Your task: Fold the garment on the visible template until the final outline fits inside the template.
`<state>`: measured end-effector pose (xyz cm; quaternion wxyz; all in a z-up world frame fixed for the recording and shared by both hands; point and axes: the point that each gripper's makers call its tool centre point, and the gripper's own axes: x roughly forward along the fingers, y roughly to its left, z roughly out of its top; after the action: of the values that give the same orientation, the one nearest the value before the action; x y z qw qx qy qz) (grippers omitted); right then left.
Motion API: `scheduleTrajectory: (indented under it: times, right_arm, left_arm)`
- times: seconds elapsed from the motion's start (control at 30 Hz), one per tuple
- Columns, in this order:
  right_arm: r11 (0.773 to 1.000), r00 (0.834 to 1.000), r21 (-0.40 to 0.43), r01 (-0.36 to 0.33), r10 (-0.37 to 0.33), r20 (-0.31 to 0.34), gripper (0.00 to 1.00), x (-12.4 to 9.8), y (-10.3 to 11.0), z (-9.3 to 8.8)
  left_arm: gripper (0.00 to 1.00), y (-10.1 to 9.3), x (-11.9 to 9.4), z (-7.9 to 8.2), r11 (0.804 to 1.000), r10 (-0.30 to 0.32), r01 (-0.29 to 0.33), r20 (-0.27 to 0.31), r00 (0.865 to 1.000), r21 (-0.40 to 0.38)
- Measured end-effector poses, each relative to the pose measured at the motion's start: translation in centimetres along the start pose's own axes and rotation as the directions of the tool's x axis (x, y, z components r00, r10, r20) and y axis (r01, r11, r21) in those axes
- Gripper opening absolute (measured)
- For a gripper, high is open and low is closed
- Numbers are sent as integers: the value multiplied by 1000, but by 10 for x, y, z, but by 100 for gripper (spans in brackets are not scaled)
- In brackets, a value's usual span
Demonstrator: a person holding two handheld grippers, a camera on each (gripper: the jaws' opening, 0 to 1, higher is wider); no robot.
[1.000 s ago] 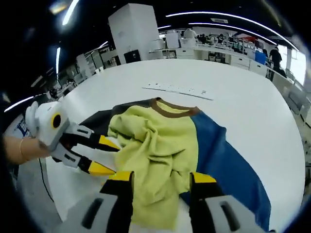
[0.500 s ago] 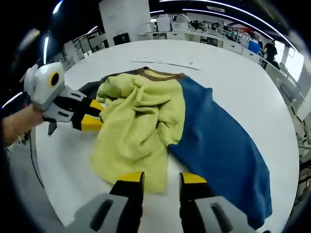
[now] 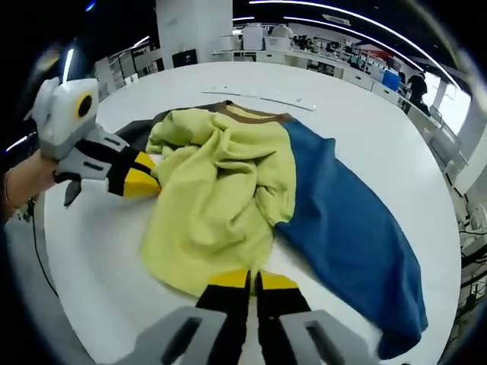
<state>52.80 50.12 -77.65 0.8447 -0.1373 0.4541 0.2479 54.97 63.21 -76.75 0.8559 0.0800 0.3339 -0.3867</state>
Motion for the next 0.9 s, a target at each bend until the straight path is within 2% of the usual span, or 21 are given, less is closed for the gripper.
scheduleTrajectory:
  times: [0.07, 0.13, 0.33, 0.5, 0.7, 0.9]
  right_arm:
    - [1000, 1000, 7, 2, -2, 0, 0, 0, -2, 0]
    - [999, 1000, 51, -12, 13, -3, 0, -2, -1, -2]
    - [998, 1000, 65, -9, 8, 21, 0, -20, -4, -3]
    - [997, 999, 66, -27, 24, 38, 0, -36, 6, -8]
    - [997, 998, 68, -41, 37, 51, 0, -50, 14, -15]
    - [996, 997, 80, -47, 42, 66, 0, -65, 21, -22]
  left_arm:
    - [0, 0, -4, 0, 1000, 6, -6, 4, 1000, -2]
    - [0, -5, -12, 3, 999, 7, -6, 13, 1000, -34]
    - [0, -10, -34, 4, 997, 20, -18, 25, 999, -69]
    - [0, -13, -51, -8, 994, 44, -43, 0, 999, -100]
    - [0, -28, -75, -17, 992, 47, -47, -1, 999, -116]
    - [0, -34, -97, -21, 987, 63, -59, 23, 998, -151]
